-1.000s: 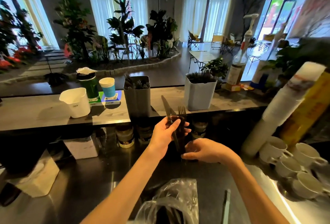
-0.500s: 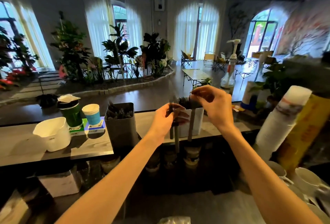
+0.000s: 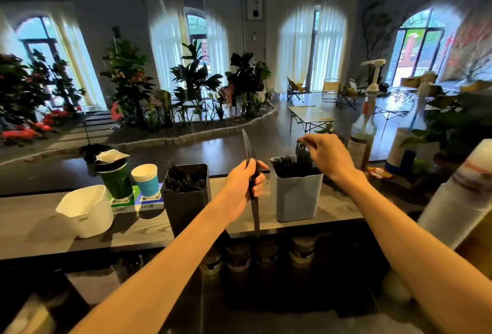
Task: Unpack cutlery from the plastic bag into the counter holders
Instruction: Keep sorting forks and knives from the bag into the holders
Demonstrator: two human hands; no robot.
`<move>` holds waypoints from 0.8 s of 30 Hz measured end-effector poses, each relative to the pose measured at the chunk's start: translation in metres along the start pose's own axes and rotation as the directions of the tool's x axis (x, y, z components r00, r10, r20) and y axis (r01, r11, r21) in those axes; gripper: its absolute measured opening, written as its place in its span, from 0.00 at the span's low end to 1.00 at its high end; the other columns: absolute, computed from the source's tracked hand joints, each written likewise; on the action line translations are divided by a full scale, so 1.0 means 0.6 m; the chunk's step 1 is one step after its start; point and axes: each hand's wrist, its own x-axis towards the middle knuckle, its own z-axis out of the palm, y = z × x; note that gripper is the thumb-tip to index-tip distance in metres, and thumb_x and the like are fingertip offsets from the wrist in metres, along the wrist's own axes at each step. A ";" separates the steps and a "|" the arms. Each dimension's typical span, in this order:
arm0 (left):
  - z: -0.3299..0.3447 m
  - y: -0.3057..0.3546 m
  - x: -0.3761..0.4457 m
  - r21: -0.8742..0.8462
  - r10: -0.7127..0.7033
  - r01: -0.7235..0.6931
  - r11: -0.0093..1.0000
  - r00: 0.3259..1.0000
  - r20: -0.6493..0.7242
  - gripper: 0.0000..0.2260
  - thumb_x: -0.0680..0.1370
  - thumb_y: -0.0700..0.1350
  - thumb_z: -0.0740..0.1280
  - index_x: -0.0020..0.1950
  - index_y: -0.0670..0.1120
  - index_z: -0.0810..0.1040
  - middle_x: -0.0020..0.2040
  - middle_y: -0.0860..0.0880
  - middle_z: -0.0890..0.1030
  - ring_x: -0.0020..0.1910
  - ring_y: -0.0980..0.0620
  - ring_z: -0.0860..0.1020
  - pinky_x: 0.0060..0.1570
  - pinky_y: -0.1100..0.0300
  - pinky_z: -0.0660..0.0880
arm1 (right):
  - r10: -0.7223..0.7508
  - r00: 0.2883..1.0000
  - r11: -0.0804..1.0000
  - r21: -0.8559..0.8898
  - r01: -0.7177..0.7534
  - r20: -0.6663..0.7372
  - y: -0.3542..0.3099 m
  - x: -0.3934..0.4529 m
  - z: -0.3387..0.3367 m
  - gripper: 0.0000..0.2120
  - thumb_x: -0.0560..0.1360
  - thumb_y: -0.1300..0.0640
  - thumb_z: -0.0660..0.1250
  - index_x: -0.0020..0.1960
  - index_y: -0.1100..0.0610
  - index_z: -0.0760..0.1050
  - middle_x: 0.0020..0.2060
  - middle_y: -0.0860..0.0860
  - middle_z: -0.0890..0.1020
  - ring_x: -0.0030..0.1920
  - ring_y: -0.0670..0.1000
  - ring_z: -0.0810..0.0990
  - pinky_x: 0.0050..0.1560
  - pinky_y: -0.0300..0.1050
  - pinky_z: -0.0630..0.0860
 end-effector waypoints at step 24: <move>-0.112 0.152 -0.050 0.573 0.151 -0.190 0.797 0.982 0.116 0.10 0.78 0.28 0.65 0.58 0.37 0.76 0.30 0.57 0.78 0.28 0.63 0.76 0.31 0.63 0.66 | -0.364 0.926 0.759 0.608 0.234 0.098 -0.293 0.056 -0.033 0.08 0.72 0.61 0.77 0.51 0.59 0.85 0.44 0.53 0.87 0.40 0.43 0.85 0.45 0.34 0.81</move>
